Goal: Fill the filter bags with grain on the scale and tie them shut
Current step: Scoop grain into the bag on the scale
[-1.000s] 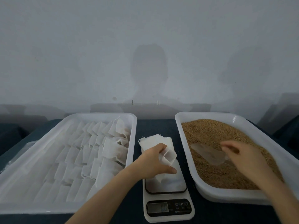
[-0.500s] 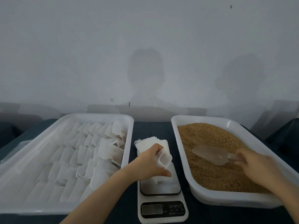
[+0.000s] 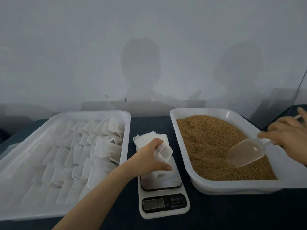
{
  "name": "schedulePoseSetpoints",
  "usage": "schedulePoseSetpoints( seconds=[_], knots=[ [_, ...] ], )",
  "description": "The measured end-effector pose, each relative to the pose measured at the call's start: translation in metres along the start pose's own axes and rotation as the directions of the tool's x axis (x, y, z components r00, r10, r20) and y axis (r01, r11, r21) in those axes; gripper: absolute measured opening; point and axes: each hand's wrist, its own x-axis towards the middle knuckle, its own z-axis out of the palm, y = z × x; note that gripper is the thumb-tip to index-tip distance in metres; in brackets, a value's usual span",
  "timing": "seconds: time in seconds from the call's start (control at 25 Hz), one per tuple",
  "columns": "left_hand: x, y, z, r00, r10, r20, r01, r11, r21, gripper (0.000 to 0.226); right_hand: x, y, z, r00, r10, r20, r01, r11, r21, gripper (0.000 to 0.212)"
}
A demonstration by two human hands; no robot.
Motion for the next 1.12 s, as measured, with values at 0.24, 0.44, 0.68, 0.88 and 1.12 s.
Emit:
schedulePoseSetpoints(
  seconds=[0.24, 0.44, 0.68, 0.88, 1.12],
  knots=[
    [0.000, 0.001, 0.001, 1.000, -0.005, 0.004, 0.006, 1.000, -0.024, 0.060, -0.013, -0.061, -0.040, 0.977, -0.005, -0.211, 0.062, 0.962, 0.267, 0.066],
    [-0.001, 0.001, 0.000, 0.999, -0.031, 0.014, 0.031, 0.999, -0.017, 0.062, -0.016, -0.056, -0.029, 0.978, 0.121, 0.168, -0.191, 0.838, 0.512, 0.046],
    [0.000, 0.002, 0.000, 0.999, -0.046, 0.020, 0.047, 0.999, -0.028, 0.064, -0.028, -0.047, -0.007, 0.962, 0.100, 0.253, -0.263, 0.586, 0.767, 0.044],
    [-0.001, 0.001, 0.000, 0.999, -0.052, 0.002, 0.052, 0.997, -0.049, 0.067, -0.027, -0.051, -0.006, 0.961, 0.161, 0.225, -0.276, 0.500, 0.821, 0.055],
    [-0.001, -0.001, -0.001, 0.999, -0.034, 0.002, 0.034, 0.997, -0.070, 0.067, -0.022, -0.061, -0.020, 0.962, 0.176, 0.208, -0.269, 0.498, 0.824, 0.059]
  ],
)
